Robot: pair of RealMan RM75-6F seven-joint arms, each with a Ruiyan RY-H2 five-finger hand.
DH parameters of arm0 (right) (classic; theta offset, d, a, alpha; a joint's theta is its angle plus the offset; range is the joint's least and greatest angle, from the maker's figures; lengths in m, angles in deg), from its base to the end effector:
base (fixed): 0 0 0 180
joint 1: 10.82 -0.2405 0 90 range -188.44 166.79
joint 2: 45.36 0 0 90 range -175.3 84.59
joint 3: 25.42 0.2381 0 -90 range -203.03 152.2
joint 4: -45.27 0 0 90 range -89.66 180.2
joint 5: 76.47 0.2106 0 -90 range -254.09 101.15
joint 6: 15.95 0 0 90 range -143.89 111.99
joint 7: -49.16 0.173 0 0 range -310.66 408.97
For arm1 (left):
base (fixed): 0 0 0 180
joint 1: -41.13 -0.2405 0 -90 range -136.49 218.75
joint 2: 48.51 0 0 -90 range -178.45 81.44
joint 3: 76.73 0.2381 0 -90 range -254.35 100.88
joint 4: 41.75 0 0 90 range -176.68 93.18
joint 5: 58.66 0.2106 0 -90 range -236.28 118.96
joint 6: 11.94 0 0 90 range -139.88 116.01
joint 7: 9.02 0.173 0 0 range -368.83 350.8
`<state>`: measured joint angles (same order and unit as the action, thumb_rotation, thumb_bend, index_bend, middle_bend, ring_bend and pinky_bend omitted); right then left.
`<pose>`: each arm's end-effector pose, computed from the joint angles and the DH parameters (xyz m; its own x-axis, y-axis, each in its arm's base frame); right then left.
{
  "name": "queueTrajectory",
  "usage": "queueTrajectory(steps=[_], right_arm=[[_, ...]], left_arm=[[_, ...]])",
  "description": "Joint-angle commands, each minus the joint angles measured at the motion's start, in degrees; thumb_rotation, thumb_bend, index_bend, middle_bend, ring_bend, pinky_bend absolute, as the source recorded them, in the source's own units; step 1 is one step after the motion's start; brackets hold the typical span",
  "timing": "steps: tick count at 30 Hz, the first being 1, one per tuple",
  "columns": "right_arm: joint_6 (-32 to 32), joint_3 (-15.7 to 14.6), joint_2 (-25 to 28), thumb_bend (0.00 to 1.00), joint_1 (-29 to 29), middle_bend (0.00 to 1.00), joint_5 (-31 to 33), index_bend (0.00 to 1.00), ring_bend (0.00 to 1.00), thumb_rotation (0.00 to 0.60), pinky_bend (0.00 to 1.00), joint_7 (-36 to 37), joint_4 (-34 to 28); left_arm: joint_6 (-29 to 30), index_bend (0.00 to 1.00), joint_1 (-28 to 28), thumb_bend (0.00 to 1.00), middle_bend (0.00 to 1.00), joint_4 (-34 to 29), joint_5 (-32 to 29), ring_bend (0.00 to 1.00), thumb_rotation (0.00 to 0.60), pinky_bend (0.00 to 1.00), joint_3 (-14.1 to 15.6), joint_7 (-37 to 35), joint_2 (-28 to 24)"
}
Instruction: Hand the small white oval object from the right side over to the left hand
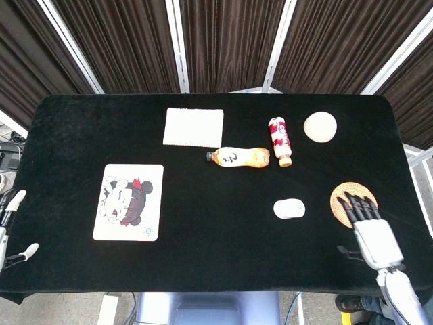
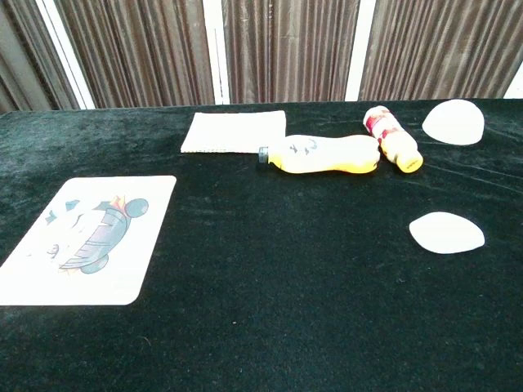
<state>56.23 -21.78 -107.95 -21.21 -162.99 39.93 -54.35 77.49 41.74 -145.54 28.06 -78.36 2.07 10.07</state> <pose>-0.2589 -0.2312 0.1120 0.4684 -0.1686 0.8673 -0.8817 -0.1515 0.4467 -0.2724 0.1815 0.1695 0.4797 -0.0128 0.8774 0.8769 0.0436 -0.4788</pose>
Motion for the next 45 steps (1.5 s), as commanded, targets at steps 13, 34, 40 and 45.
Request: queueTrajectory(steps=[13,34,40,45], right_arm=[[-20.7,2.9,-11.6,0.0,-16.4,0.18,8.9,0.12,0.05,0.6,0.21,-5.9,12.4],[-20.5,0.6,-22.9,0.36,-22.1,0.55,5.9,0.52,0.4,0.6,0.58,-6.9,27.4],[-15.9,-1.3,-21.0,0.46,-25.2,0.57,-4.7,0.53,0.42,0.6,0.6,-4.2,27.0],[-15.7,-3.2,-18.3,0.47,-30.4,0.57,-13.9,0.53,0.42,0.6,0.6,-2.2,25.4]], left_arm=[[-4.3,0.0,2.8,0.0,0.0,2.7,-7.0,0.0,0.6,0.0,-2.6,5.3,3.8],[-5.7,0.0,3.9,0.0,0.0,3.8,-10.3,0.0,0.6,0.0,-3.3,6.0,4.5],[-6.6,0.0,4.3,0.0,0.0,3.9,-11.4,0.0,0.6,0.0,-3.6,5.8,4.5],[-7.4,0.0,4.8,0.0,0.0,4.0,-12.4,0.0,0.6,0.0,-3.8,5.8,4.5]])
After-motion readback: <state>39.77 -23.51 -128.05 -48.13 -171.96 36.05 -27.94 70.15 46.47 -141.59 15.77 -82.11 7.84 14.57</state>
